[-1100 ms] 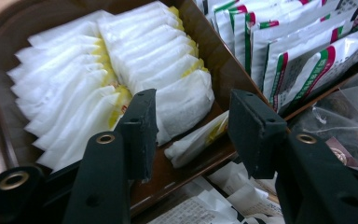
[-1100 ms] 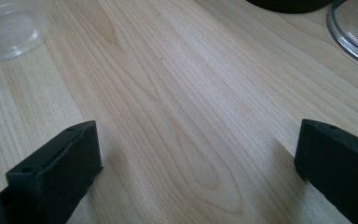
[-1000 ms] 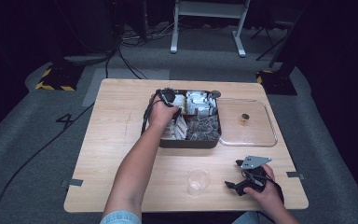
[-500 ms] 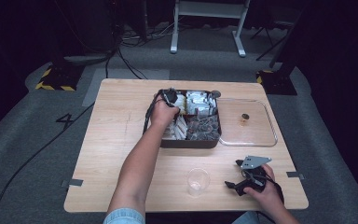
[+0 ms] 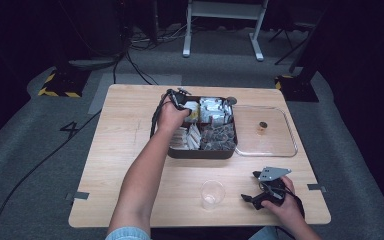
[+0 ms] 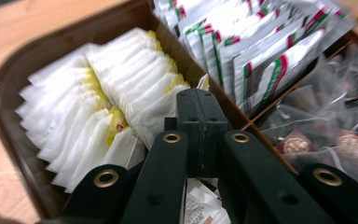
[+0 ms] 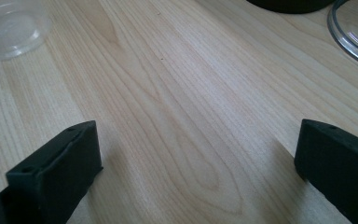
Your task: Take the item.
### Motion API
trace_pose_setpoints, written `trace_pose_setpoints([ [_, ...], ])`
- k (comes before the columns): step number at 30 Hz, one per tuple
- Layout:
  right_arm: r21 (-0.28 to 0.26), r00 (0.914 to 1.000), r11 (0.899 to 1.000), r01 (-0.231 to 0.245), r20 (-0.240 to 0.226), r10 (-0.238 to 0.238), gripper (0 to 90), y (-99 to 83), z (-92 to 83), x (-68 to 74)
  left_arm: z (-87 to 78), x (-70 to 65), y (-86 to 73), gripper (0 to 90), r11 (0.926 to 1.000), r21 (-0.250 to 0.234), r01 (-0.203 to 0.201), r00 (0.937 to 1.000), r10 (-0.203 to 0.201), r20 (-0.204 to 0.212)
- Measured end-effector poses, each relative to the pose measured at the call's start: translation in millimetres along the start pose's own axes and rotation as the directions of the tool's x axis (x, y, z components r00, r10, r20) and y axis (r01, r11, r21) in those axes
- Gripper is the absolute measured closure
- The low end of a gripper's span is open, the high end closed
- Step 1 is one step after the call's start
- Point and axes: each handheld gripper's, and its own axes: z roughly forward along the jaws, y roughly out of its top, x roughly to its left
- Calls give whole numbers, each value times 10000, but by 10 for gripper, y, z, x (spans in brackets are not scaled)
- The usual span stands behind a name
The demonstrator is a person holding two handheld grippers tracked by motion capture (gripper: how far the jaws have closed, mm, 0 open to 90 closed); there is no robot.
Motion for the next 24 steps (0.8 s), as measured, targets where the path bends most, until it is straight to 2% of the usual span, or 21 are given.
trace_pose_setpoints([
  [5, -1, 10000, 10000, -2, -3, 2, 5, 0, 0, 0, -152, -38, 54, 900, 9988, -360, -343, 9987, 356, 365],
  [9, 4, 10000, 10000, -13, -6, 13, 4, 0, -1, 1, -310, -100, 106, 900, 9948, -669, -766, 9947, 809, 642],
  [10, 2, 10000, 10000, -5, -3, 5, 5, 0, -1, 0, -407, -138, 123, 900, 9920, -862, -919, 9924, 984, 739],
  [12, 1, 10000, 10000, -6, -4, 6, 4, 0, -1, 1, -451, -154, 126, 900, 9909, -925, -981, 9913, 1055, 790],
  [16, 2, 10000, 10000, -4, -5, 4, 4, 0, -1, 0, -613, -211, 118, 900, 9859, -1104, -1254, 9862, 1360, 944],
  [17, -3, 10000, 10000, 0, -2, 0, 4, 0, 0, 0, -668, -226, 110, 900, 9832, -1128, -1433, 9826, 1550, 1021],
  [22, 1, 10000, 10000, 0, -4, 0, 4, 0, 0, 0, -854, -312, 46, 900, 9784, -1349, -1564, 9751, 1747, 1363],
  [24, 11, 10000, 10000, 23, -13, -23, 4, -1, -1, -2, -940, -359, 13, 900, 9749, -1466, -1678, 9699, 1899, 1522],
])
